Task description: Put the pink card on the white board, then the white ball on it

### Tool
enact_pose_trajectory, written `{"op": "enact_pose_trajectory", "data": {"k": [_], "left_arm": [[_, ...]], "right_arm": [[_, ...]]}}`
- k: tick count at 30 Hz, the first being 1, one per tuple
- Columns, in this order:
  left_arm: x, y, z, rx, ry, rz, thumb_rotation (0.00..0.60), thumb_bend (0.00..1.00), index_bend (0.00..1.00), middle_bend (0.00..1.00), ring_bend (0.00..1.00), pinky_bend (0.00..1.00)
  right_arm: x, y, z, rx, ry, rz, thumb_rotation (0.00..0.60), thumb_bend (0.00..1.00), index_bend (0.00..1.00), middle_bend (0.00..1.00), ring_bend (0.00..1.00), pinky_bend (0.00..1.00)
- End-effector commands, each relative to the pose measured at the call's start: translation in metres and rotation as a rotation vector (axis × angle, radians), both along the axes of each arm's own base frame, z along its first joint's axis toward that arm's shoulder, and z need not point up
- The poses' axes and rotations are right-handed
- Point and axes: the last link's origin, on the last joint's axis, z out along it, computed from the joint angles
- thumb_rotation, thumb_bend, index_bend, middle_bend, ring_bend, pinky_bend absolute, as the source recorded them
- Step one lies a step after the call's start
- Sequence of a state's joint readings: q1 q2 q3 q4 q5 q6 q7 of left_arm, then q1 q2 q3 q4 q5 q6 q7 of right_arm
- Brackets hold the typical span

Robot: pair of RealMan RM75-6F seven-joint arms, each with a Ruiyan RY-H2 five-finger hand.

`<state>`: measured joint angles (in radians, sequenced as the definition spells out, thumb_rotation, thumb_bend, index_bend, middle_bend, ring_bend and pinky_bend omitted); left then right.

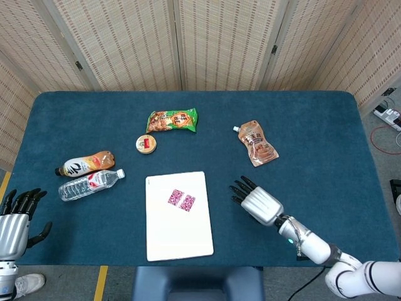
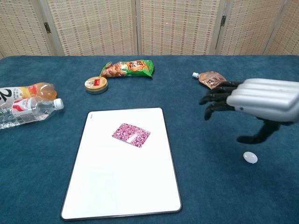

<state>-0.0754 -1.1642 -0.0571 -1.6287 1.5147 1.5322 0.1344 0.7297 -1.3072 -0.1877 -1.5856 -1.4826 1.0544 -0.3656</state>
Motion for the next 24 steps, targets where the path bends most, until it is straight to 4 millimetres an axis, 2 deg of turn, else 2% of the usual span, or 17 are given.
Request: {"op": "enact_pose_trajectory", "data": {"k": [1,5,10,24], "left_arm": [[0.001,0.000,0.000,0.000,0.000,-0.005,0.600,0.36,0.20,0.18,0.18,0.00],[0.003,0.000,0.000,-0.003,0.001,-0.010,0.600,0.36,0.20,0.18,0.18,0.00],[0.003,-0.003,0.001,0.003,0.001,-0.008,0.600,0.36,0.20,0.18,0.18,0.00],[0.001,-0.006,0.003,0.007,0.000,0.000,0.600,0.36,0.20,0.18,0.18,0.00]], "right_arm": [[-0.025,0.012,0.003,0.003,0.020,-0.027,0.600,0.33,0.25,0.13,0.01,0.00],[-0.045,0.019,-0.003,0.019,0.030,-0.065,0.600,0.33,0.26,0.13,0.02,0.00],[-0.058,0.021,-0.010,0.026,0.023,-0.088,0.600,0.33,0.27,0.14,0.02,0.00],[-0.065,0.015,-0.021,0.037,0.020,-0.089,0.600,0.33,0.32,0.16,0.03,0.00]]}}
